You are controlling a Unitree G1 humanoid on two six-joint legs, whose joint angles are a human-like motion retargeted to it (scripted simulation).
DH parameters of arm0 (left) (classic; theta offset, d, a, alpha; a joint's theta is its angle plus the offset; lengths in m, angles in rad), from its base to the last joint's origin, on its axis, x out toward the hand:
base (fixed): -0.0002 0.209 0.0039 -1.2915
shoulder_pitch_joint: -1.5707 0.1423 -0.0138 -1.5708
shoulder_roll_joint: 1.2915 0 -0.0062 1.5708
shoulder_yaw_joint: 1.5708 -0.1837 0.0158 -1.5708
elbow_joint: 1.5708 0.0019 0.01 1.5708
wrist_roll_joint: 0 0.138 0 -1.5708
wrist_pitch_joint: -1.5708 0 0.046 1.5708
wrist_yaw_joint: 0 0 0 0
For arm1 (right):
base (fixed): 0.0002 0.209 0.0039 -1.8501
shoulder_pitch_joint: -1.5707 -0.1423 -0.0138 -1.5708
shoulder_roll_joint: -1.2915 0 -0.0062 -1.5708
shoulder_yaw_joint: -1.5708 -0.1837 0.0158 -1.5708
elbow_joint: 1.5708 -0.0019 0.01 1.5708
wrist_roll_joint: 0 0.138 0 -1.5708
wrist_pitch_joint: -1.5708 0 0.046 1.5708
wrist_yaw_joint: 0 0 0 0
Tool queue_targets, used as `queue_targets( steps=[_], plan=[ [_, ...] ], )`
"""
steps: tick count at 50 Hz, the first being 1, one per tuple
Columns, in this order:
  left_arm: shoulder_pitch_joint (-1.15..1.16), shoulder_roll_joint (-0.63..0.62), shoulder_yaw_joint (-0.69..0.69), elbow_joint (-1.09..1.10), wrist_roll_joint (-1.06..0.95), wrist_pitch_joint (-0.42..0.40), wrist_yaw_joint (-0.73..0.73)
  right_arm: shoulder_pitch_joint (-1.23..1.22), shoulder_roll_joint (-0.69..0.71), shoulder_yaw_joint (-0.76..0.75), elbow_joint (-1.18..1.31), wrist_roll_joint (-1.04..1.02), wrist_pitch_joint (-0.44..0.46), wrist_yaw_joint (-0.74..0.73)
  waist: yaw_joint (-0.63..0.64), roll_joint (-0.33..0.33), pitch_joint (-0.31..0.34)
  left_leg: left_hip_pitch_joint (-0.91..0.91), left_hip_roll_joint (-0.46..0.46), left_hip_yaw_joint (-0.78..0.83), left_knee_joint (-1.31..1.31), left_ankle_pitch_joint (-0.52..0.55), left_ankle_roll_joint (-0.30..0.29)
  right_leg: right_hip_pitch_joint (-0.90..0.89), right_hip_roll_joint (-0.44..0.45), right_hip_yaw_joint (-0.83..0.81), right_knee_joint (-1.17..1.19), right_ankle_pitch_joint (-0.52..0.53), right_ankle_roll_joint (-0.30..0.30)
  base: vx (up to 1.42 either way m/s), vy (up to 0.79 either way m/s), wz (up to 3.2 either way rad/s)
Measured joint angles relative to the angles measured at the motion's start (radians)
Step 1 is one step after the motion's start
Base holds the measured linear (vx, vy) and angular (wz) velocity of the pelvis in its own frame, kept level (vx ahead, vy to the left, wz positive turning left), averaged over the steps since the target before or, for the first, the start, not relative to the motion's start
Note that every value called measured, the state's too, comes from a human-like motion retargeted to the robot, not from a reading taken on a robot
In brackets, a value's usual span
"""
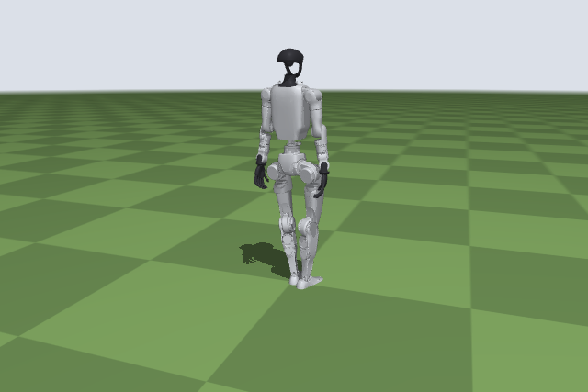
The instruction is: In place motions
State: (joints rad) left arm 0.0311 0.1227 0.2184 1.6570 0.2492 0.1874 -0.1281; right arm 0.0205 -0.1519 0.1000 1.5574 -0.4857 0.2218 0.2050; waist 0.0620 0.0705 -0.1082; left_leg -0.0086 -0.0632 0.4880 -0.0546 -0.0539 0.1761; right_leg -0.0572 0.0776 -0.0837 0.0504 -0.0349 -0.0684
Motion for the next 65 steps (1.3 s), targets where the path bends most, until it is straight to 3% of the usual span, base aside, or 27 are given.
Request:
queue_targets(
  steps=[4, 10, 15, 27, 41, 48, 52, 59, 65],
  plan=[
    [0.005, -0.001, 0.021, 0.011, -0.02, 0.001, -0.008, -0.01, 0.009, 0.022, -0.033, -0.036, -0.006, 0.01, -0.124, 0.001, 0.002, -0.015, -0.016, -0.102, 0.016, 0.007, 0.007, -0.013, -0.011, -0.106, -0.002, 0.006, -0.014, -0.01, -0.02, 1.25],
    [0.007, -0.002, 0.035, 0.016, -0.033, 0.002, -0.009, -0.023, 0.016, 0.06, -0.071, -0.079, -0.019, 0.016, -0.17, 0.001, 0.004, -0.023, -0.021, -0.122, 0.024, 0.005, 0.009, -0.026, -0.01, -0.125, 0.002, 0.011, -0.023, -0.01, 0.0, 0.09],
    [-0.002, -0.001, 0.03, 0.009, -0.017, 0.005, -0.009, -0.031, 0.019, 0.06, -0.076, -0.053, -0.027, 0.018, -0.07, -0.005, 0.006, -0.012, -0.008, -0.013, 0.009, -0.002, 0.002, -0.031, 0.008, -0.015, 0.01, 0.012, -0.019, -0.02, 0.0, -1.07],
    [-0.01, -0.004, 0.005, 0.004, -0.005, 0.011, -0.005, -0.018, 0.009, 0.024, -0.056, 0.012, -0.021, 0.02, -0.046, -0.015, 0.012, -0.019, -0.024, 0.011, 0.005, 0.002, 0.014, -0.036, 0.005, 0.002, -0.005, 0.035, -0.017, -0.01, 0.0, -0.02],
    [-0.023, 0.005, 0.011, -0.014, -0.032, -0.001, -0.029, -0.034, 0.007, 0.029, -0.119, 0.02, -0.029, 0.025, -0.098, -0.032, 0.074, -0.057, -0.005, -0.014, 0.008, 0.029, 0.012, -0.101, -0.012, 0.007, 0.029, 0.078, 0.018, -0.09, 0.03, -0.04],
    [-0.015, 0.015, 0.032, -0.025, -0.045, 0.003, -0.075, -0.044, 0.012, 0.055, -0.129, 0.027, -0.041, -0.017, -0.164, -0.009, 0.088, -0.091, 0.049, -0.034, -0.002, 0.07, 0.0, -0.09, -0.028, -0.101, 0.103, -0.02, 0.039, -0.1, -0.02, 0.09],
    [-0.017, 0.021, 0.036, -0.026, -0.039, 0.007, -0.071, -0.028, 0.01, 0.047, -0.13, 0.032, -0.044, -0.001, -0.139, -0.015, 0.079, -0.1, 0.04, -0.016, -0.01, 0.08, 0.008, -0.058, -0.019, -0.044, 0.129, -0.028, 0.049, -0.05, -0.07, -0.16],
    [-0.023, 0.03, 0.017, -0.037, -0.029, 0.016, -0.065, -0.018, 0.008, 0.035, -0.105, 0.007, -0.022, 0.041, -0.03, -0.05, 0.088, -0.09, 0.007, 0.059, -0.024, 0.089, 0.008, -0.014, -0.018, 0.014, 0.03, -0.019, 0.012, -0.09, -0.11, -0.4],
    [0.007, 0.028, 0.019, -0.068, -0.051, 0.01, -0.08, -0.019, 0.006, 0.026, -0.134, -0.016, -0.031, 0.042, -0.066, -0.04, 0.096, -0.105, 0.057, 0.034, 0.012, 0.111, -0.036, -0.009, -0.011, 0.014, 0.029, -0.027, 0.002, -0.12, -0.13, 0.3]
  ],
)
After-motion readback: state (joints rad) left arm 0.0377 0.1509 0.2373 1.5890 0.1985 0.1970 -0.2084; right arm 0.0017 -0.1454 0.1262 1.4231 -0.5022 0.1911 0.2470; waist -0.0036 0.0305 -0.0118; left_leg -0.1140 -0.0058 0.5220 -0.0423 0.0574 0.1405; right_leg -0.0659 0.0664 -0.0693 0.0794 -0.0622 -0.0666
